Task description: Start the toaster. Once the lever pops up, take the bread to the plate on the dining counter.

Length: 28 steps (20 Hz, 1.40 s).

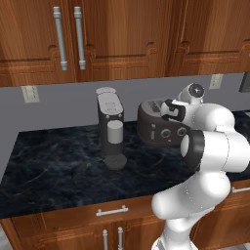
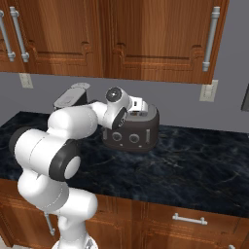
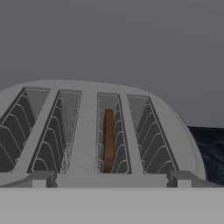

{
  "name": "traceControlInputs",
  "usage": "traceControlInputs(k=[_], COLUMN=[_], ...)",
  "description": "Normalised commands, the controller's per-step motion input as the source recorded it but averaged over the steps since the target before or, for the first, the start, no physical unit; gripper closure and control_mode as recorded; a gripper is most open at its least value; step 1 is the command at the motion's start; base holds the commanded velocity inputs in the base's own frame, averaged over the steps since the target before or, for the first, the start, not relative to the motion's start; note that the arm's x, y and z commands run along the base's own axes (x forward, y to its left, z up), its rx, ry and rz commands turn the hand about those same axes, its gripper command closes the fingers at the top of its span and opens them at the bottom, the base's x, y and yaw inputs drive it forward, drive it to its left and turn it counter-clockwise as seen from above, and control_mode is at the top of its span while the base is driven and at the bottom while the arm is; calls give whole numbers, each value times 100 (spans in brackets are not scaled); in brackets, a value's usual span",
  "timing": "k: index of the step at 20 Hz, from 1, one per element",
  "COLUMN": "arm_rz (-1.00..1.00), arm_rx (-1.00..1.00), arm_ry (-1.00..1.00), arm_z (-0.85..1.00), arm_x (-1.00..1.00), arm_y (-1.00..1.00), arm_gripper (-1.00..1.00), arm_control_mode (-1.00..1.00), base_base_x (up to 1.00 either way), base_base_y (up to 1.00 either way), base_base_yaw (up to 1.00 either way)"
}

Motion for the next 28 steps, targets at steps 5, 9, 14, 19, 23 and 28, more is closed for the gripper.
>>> traceControlInputs(k=[5, 9, 14, 19, 23, 28], arm_rz=[0, 0, 0, 0, 0, 0], arm_rx=[3, 4, 3, 2, 4, 0], arm_ry=[0, 0, 0, 0, 0, 0], arm_z=[0, 0, 0, 0, 0, 0], arm_x=[0, 0, 0, 0, 0, 0], arm_y=[0, 0, 0, 0, 0, 0], arm_gripper=[-100, -100, -100, -100, -100, -100], arm_control_mode=[-100, -100, -100, -100, -100, -100], base_base_x=[0, 0, 0, 0, 0, 0], base_base_y=[0, 0, 0, 0, 0, 0], base_base_yaw=[0, 0, 0, 0, 0, 0])
